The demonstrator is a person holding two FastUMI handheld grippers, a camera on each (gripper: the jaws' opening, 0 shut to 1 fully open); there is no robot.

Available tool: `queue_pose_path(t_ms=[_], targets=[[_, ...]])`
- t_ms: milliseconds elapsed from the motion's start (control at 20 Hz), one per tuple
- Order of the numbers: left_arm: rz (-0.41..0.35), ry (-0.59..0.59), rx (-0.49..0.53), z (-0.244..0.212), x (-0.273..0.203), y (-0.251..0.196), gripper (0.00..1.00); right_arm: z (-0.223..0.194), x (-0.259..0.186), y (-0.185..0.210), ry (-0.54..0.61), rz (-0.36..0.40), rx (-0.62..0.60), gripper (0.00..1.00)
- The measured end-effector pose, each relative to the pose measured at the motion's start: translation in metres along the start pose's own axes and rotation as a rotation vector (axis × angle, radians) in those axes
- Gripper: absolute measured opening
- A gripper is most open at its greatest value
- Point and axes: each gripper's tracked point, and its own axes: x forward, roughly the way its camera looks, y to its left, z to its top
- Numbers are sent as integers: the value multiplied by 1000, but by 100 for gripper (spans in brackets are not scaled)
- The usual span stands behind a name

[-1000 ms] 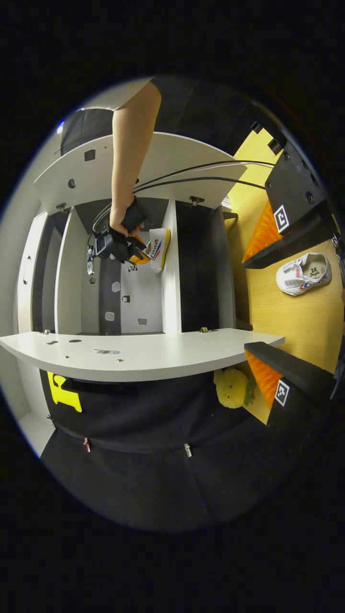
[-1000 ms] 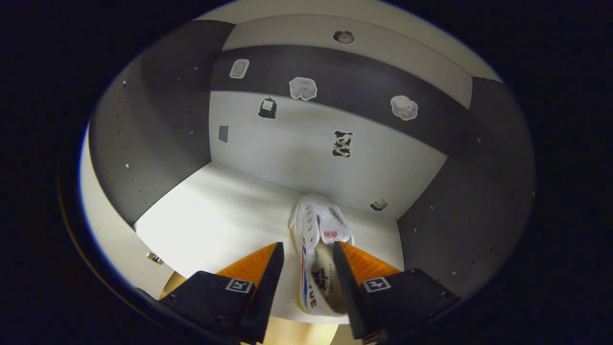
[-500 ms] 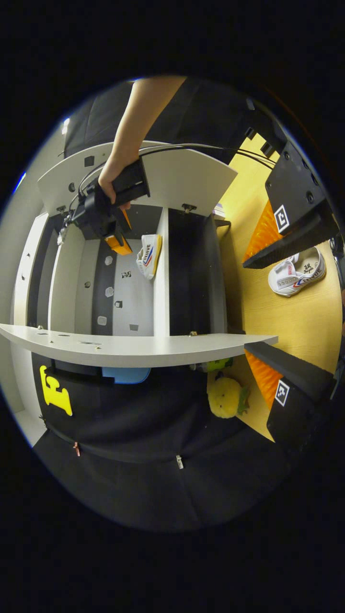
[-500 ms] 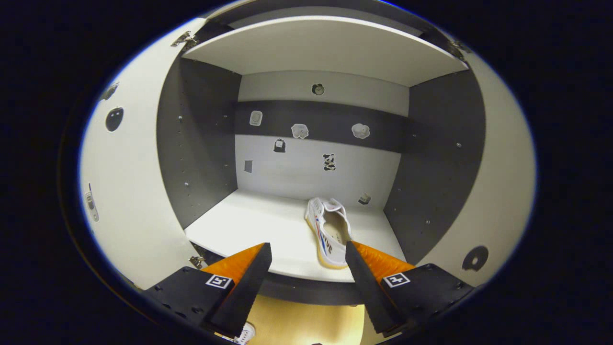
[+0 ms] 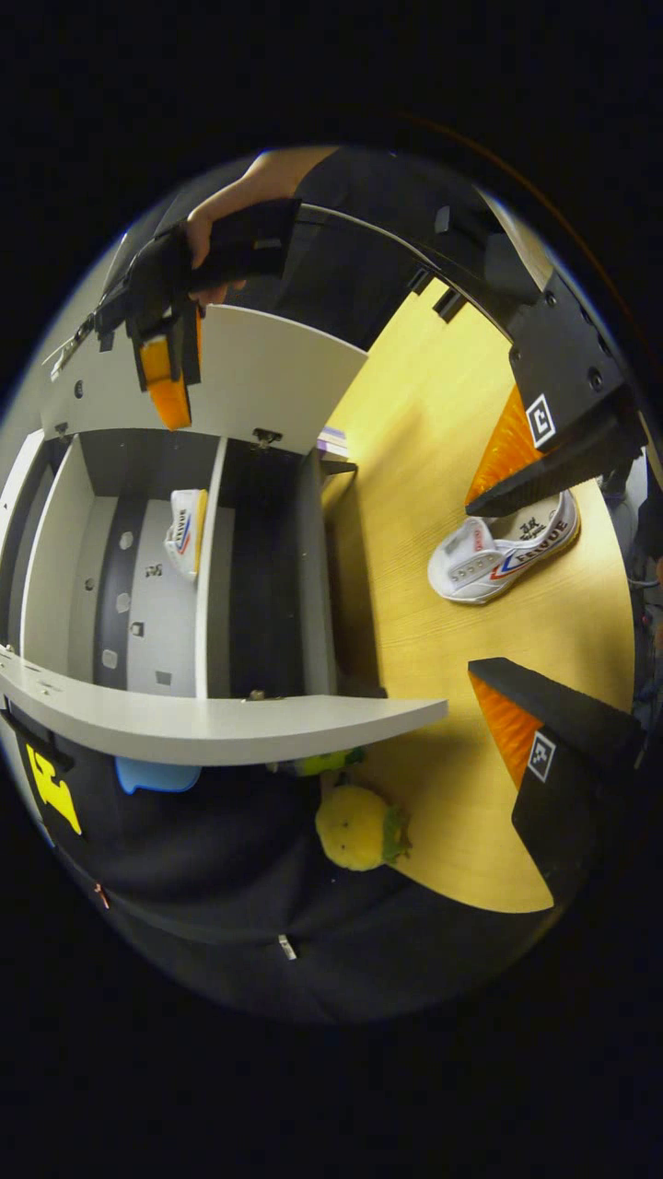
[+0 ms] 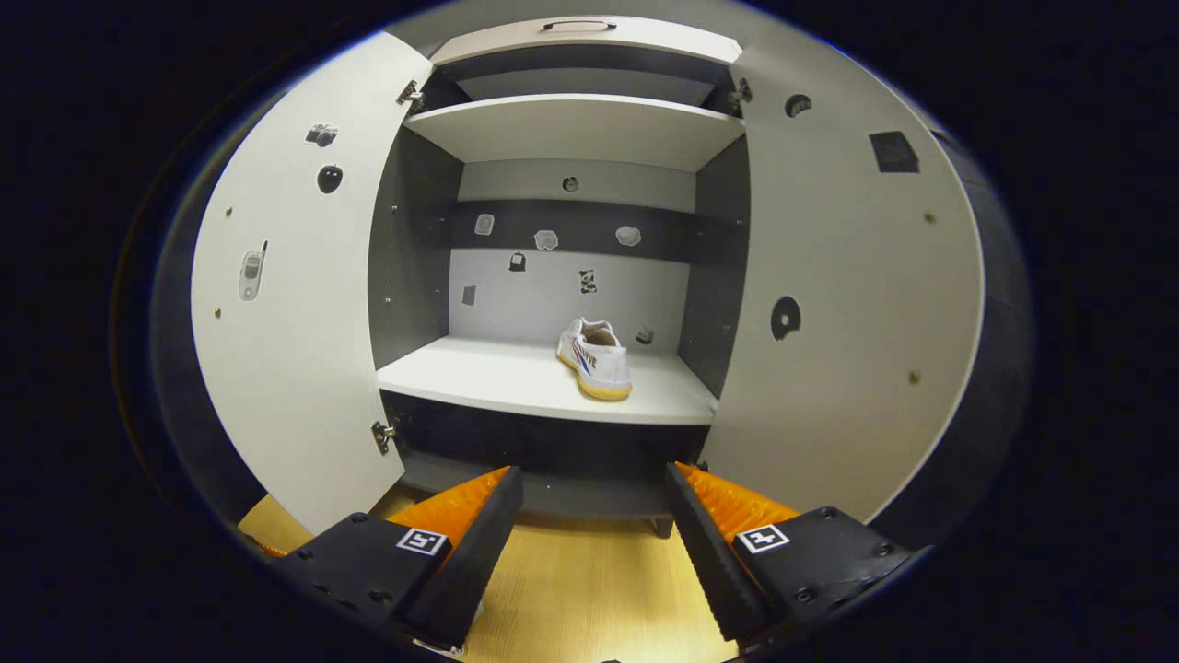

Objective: Grab one shoe with the right hand and put it into the shoe cabinet, grab the other shoe with the left hand and put it into the shoe cabinet; then close the right door with the right hand and the left door with the left hand.

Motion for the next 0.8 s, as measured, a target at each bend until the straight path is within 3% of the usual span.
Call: queue_pose_path(t_ms=[350, 600, 800], targets=[[-29, 177, -27, -66, 59, -11, 96, -99, -51, -12, 150, -38, 15, 98], [-11, 229, -26, -73, 102, -12, 94, -127, -76, -31, 196, -79, 31, 98], [42, 249, 53, -71, 132, -10, 66, -132, -84, -50, 205, -102, 56, 98]])
